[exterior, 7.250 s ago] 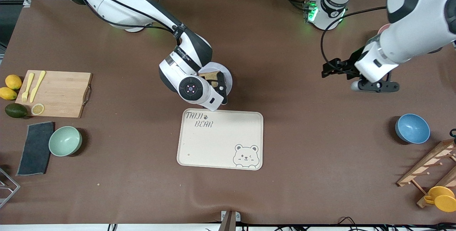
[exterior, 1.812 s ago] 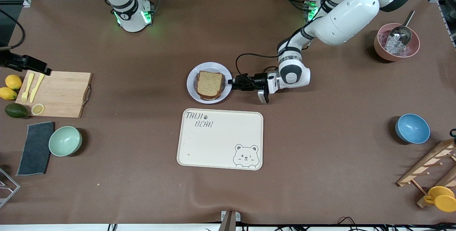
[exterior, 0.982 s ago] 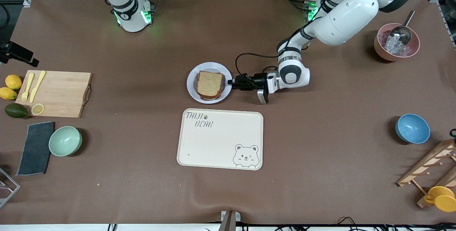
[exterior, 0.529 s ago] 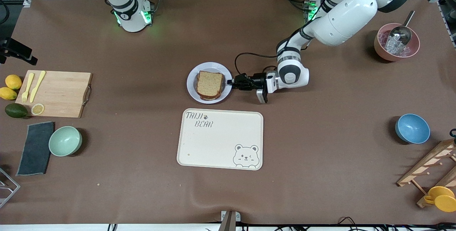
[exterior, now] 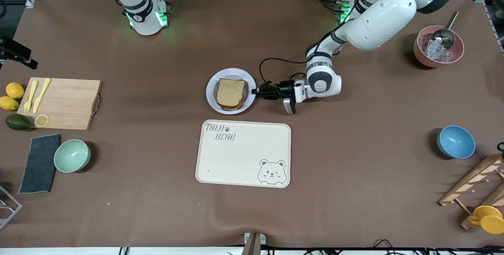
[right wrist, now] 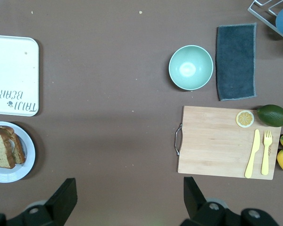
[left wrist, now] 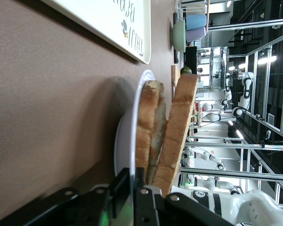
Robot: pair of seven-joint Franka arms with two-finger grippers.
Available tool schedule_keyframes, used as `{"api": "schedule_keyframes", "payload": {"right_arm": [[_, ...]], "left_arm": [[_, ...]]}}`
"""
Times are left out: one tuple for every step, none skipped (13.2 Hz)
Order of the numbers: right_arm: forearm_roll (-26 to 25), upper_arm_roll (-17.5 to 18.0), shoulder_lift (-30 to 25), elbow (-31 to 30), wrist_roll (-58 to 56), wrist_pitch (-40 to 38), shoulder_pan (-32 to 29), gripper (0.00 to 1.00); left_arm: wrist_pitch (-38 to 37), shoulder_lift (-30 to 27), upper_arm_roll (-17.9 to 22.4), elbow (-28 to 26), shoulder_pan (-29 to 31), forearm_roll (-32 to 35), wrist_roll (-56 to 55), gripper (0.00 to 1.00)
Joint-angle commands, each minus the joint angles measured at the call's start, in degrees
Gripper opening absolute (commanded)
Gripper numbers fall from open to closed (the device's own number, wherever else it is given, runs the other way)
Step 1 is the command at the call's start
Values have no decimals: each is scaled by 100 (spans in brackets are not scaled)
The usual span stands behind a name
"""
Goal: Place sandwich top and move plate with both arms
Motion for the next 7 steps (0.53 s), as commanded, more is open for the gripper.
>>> {"api": "schedule_keyframes", "payload": {"right_arm": [[126,-32,10,98,-92,-90,-56,100],[126,-32,10,98,-92,-99,-74,100],[134,-32,10,107,-101,-99,-144,100],[135,-32,10,107,-110,-108,-188,100],[135,-32,10,125,-118,-160,-197,100],[135,-32,10,160,-118,-169,-197,100],[135,-32,10,160,-110,-169,-197,100]], "left_arm": [[26,471,138,205,-234,-151,372,0],[34,463,138,205,-216,-151,372,0],[26,445,138,196,-216,-151,372,0],[26,428,138,196,-190,-151,372,0],[26,410,129,187,-172,-151,372,0],[26,401,121,178,-146,-151,372,0],[26,349,112,143,-120,-151,372,0]]}}
